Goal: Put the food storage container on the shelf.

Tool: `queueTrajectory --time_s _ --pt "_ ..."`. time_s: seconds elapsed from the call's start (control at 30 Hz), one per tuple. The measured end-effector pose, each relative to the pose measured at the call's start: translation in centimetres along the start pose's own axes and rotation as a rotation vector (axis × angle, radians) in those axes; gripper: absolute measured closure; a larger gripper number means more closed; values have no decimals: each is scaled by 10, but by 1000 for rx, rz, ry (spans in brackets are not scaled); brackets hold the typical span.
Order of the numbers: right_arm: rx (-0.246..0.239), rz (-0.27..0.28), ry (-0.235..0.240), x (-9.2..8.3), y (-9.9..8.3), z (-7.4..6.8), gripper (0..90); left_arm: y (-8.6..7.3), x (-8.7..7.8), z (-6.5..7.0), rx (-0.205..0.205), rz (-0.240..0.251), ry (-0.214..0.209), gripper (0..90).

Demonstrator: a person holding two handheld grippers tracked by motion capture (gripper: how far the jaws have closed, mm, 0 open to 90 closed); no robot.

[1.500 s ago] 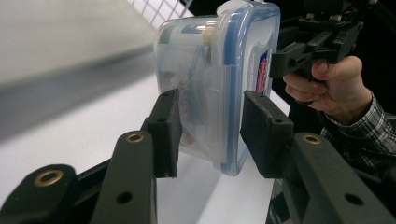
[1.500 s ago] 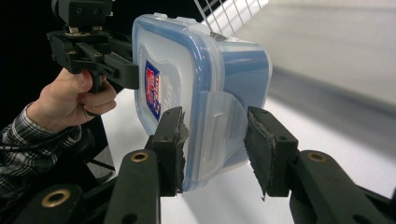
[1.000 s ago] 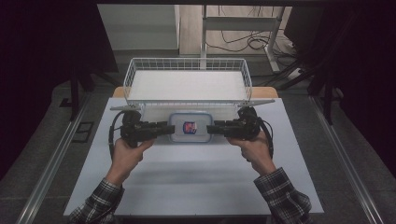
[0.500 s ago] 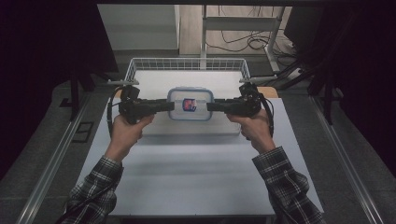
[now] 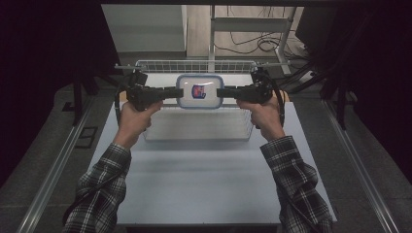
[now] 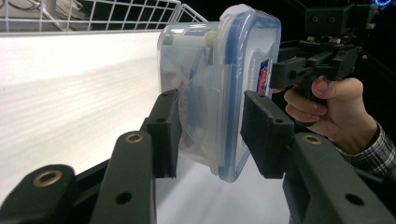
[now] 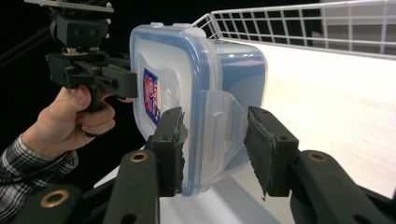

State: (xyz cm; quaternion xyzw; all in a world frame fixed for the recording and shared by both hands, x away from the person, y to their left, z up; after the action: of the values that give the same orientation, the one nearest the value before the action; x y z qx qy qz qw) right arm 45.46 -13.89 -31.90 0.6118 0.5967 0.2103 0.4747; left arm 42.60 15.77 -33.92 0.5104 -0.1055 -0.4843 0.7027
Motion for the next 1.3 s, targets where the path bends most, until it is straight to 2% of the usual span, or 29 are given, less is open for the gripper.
queueTrajectory --time_s 0.33,0.6,0.67,0.7,0.73,0.77,0.97,1.03,1.1,1.13,1.23,1.3 --pt "40 20 -19 6 4 21 570 2 14 -16 -19 -2 0 574" --pt "69 23 -19 17 3 29 567 -1 15 -27 -37 -8 16 567" --pt "79 20 -20 19 4 30 566 0 16 -28 -31 -15 32 559" --pt "75 18 -20 21 4 31 566 0 17 -27 -8 -35 67 549" --pt "62 4 -34 23 5 30 565 -1 18 -26 10 -32 91 531" --pt "59 7 -38 25 5 30 564 0 17 -26 10 -27 103 524" --pt "71 13 -46 31 6 32 558 0 15 -29 -1 -18 112 523" --pt "84 14 -44 32 6 33 552 2 15 -29 8 -18 115 524" --pt "63 -2 -110 31 7 33 571 4 16 -28 4 -19 118 535" --pt "42 -24 -132 32 6 33 571 5 17 -27 15 -21 120 542" --pt "32 -33 -158 34 6 32 571 6 22 -25 34 -38 153 541" --pt "19 -38 -175 35 6 31 575 7 23 -25 29 -36 163 541"
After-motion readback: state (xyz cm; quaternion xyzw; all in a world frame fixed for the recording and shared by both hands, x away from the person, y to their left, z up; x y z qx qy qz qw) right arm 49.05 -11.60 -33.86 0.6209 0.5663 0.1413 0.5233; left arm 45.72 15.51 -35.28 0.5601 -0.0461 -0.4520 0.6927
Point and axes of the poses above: each handheld gripper's, and its own axes: x roughly forward along the jaws, y roughly out of its top, z roughly to its right, the point moved 3 cm from there along x, roughly forward along the jaws, and after that the axes turned 8 degrees about y, right-handed, at the moved point
